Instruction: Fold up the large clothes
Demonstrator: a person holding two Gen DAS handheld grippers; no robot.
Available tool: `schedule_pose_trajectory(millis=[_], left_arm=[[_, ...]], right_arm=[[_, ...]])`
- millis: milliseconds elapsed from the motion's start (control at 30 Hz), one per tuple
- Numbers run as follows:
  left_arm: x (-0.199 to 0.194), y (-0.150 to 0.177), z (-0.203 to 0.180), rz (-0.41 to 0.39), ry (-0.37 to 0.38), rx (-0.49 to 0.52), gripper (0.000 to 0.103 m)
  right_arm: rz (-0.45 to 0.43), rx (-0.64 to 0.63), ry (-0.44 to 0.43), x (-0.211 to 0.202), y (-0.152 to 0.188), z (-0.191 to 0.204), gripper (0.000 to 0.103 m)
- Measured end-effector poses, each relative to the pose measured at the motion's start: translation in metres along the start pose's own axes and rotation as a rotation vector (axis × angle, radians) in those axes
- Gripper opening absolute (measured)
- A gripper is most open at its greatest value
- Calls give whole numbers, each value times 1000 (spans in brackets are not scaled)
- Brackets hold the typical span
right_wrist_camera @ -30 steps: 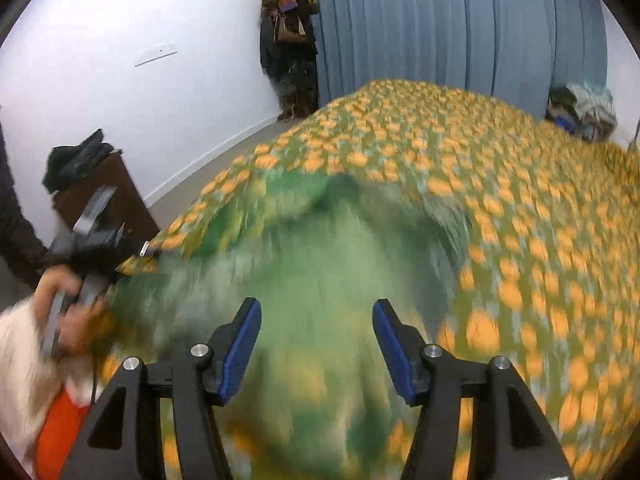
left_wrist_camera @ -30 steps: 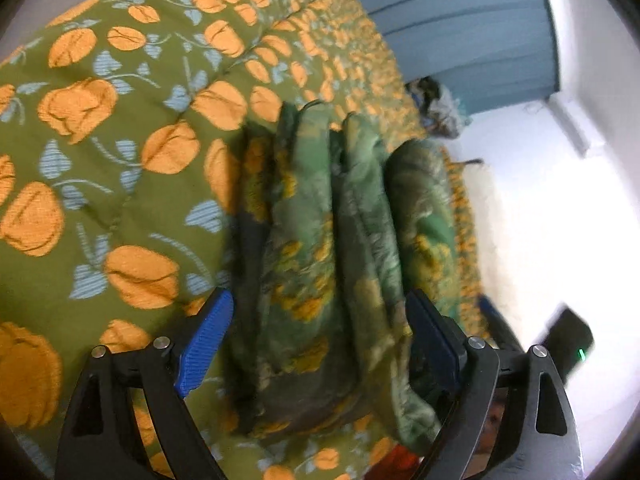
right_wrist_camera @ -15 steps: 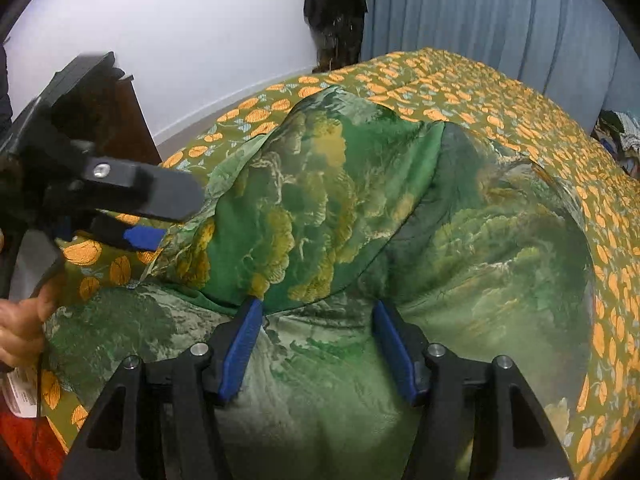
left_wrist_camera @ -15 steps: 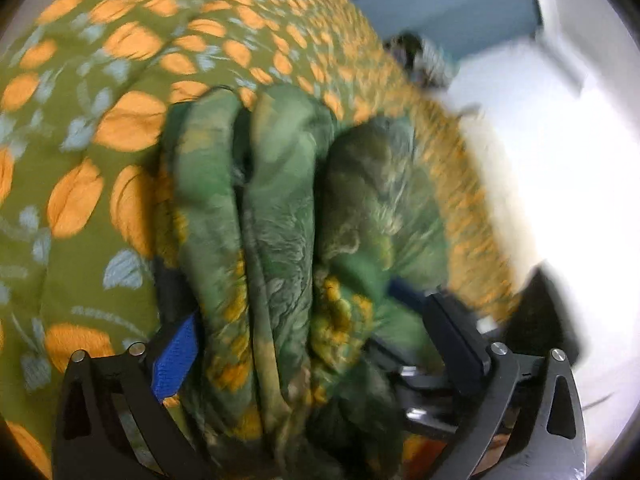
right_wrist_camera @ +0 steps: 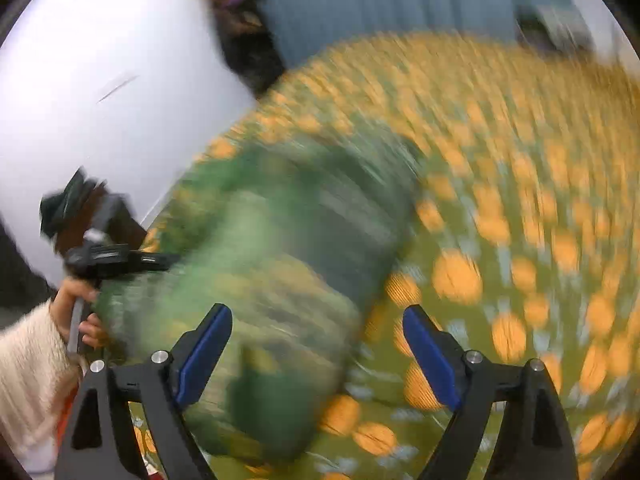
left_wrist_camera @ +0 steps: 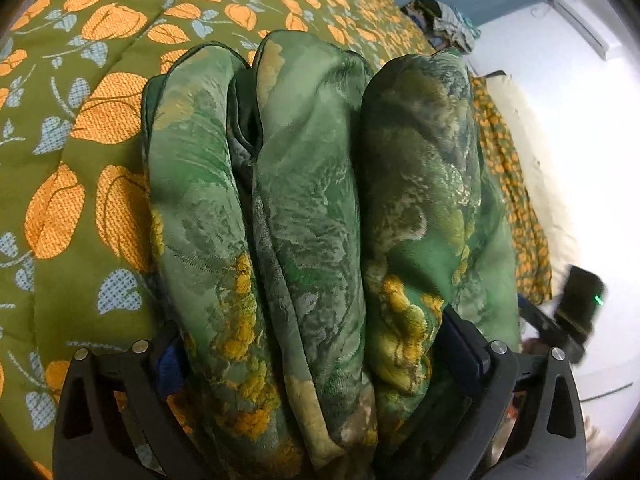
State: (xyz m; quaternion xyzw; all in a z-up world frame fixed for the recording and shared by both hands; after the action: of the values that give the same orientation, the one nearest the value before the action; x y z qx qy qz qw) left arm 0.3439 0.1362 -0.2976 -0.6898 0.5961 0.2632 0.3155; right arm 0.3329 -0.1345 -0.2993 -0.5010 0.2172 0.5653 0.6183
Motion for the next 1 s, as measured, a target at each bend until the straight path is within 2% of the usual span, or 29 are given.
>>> schedule_pose_trajectory(millis=[133, 233, 300, 333, 367, 400, 433, 467, 500, 533, 600, 700, 800, 900, 1000], left_arm=[[9, -4, -7, -1, 8, 3, 102], [12, -6, -3, -2, 17, 2, 102], [11, -5, 7, -22, 26, -8, 103], [11, -5, 6, -37, 25, -21, 103], [11, -4, 5, -48, 13, -31, 102], [11, -2, 2, -50, -11, -24, 101], [10, 0, -3, -48, -25, -7, 85], [7, 3, -10, -52, -27, 17, 77], [2, 4, -17, -56, -24, 26, 65], [-5, 6, -23, -65, -25, 33, 56], [-23, 8, -42, -93, 7, 55, 49], [-46, -3, -68, -138, -4, 103, 49], [-64, -32, -89, -185, 4, 121, 49], [-71, -76, -104, -224, -6, 142, 49], [-62, -121, -110, -242, -43, 162, 49]], right_arm=[[63, 118, -251, 43, -13, -11, 89], [116, 173, -346, 81, -24, -8, 95], [149, 201, -346, 101, -26, -7, 95], [140, 187, -322, 103, -28, -5, 91], [122, 154, -294, 99, -29, 2, 87], [103, 112, -256, 91, -29, 9, 77], [93, 81, -233, 86, -29, 13, 68], [80, 36, -205, 79, -28, 19, 65], [65, 1, -185, 72, -26, 25, 62], [40, -29, -180, 63, -26, 34, 61], [-22, -87, -201, 39, -30, 53, 60], [-93, -156, -227, 13, -42, 74, 60], [-162, -189, -262, -9, -81, 79, 60], [-200, -207, -271, -19, -118, 67, 60], [-218, -197, -274, -8, -169, 48, 60]])
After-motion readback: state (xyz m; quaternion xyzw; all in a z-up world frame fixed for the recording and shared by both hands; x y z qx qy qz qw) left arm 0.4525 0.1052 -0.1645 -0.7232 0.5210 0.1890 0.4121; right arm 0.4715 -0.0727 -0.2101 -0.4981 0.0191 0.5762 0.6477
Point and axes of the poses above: each gripper's, at about its wrist camera, not at the fingertips, and x roughly the way its jaws point, z to its left, y to its underside, the point moved 8 cm from there along x, roughly the way its jaws point, and after that the axes turned 9 degrees about z, right-handed, at the moved point
